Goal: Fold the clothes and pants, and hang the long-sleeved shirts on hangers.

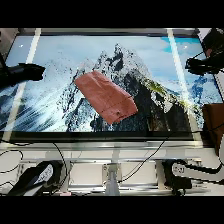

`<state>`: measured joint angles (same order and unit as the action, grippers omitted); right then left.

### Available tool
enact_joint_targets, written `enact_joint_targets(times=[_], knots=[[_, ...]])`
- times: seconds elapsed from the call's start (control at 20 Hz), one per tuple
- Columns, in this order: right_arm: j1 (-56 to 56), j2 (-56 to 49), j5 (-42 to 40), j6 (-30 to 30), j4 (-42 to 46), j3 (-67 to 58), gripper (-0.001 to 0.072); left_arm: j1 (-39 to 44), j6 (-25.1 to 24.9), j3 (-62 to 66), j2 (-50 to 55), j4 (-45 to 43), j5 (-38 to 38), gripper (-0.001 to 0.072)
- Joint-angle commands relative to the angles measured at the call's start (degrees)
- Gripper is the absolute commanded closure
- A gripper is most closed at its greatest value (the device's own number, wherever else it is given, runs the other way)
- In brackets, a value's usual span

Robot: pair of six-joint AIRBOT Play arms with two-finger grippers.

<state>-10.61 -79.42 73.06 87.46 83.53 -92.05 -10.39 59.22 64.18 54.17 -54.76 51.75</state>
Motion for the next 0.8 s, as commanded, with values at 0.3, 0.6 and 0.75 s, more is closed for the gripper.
enact_joint_targets(times=[0.3, 0.6, 0.75], knots=[[2.0, -1.1, 3.5, -5.4, -9.0, 7.3, 0.0670, 0.0, 0.0, -0.1, 0.1, 2.5, 0.0, 0.0555], [7.7, -1.1, -6.0, -15.3, -19.8, 29.8, 0.0429, 0.0, 0.0, -0.1, 3.9, 2.5, 0.2, 0.0039], [12.3, -1.1, -14.0, -19.2, -24.1, 37.1, 0.0366, 0.0, 0.0, -0.1, 6.4, 2.6, 0.2, 0.0039]])
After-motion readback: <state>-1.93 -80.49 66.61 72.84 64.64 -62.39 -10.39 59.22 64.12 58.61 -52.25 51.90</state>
